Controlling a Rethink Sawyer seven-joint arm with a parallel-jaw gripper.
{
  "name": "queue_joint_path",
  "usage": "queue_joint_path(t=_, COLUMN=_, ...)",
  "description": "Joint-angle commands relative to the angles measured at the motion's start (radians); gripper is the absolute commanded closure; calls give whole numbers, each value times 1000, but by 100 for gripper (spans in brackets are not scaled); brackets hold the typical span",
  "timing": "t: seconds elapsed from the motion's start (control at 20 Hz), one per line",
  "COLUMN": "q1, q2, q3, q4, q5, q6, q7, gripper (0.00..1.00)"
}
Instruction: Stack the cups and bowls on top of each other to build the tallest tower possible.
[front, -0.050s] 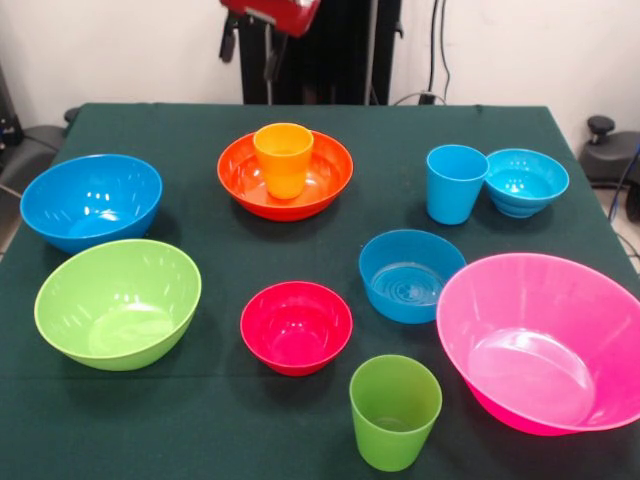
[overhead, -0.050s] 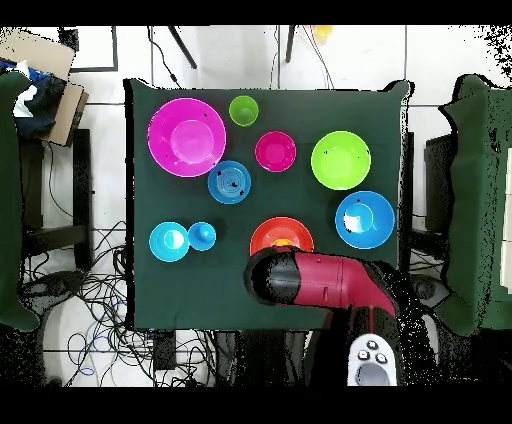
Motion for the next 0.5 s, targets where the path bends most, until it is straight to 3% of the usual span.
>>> queue_joint_path(t=0.05, q1=-28, q2=-60, q3=138, q4=64, q5=16, q6=114, q7=-106, gripper=0)
queue_joint_path(t=0.5, q1=-36, q2=-51, q3=137, q4=105, q5=-5, q6=42, q7=-59, gripper=0)
